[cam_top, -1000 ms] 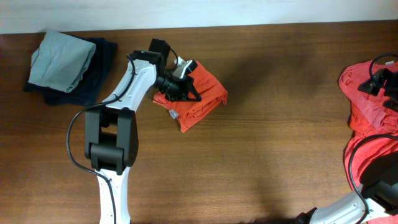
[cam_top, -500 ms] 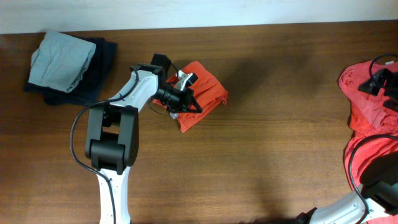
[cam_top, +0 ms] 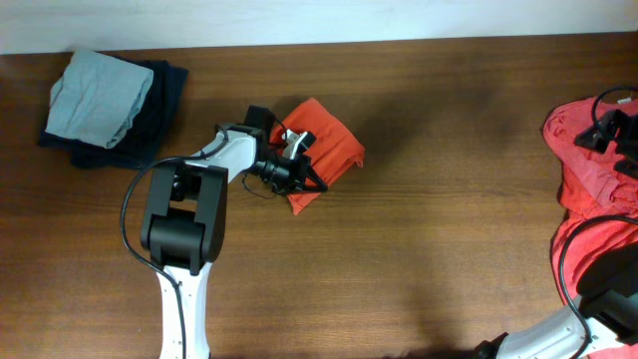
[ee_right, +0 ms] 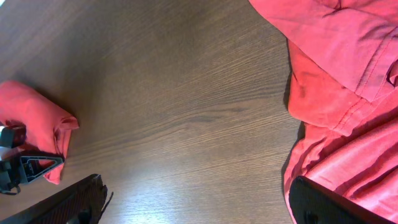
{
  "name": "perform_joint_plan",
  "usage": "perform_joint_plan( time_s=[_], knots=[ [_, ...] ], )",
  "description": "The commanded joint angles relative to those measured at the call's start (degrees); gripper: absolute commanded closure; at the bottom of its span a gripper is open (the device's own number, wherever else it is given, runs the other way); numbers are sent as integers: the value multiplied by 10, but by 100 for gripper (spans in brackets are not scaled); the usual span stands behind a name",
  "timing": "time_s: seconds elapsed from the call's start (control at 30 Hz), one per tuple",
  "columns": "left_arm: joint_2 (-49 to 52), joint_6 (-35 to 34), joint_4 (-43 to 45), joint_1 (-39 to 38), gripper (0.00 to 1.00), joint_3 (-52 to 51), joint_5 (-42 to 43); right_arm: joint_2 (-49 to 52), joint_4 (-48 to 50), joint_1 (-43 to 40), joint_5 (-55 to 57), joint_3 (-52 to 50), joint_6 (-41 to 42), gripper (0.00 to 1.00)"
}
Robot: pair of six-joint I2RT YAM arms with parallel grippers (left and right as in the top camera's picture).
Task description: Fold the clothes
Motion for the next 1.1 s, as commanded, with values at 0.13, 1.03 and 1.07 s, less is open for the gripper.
perform_joint_plan(
  time_s=[0.13, 1.03, 1.07],
  knots=[
    [20, -50, -3, -4, 99, -20, -5, -6, 0, 0, -1, 3, -1, 1],
    [-69, -48, 33, -10, 99, 137, -80, -6, 0, 0, -1, 3, -1, 1],
    [-68, -46, 39, -12, 99, 137, -81, -6, 0, 0, -1, 3, -1, 1]
  ],
)
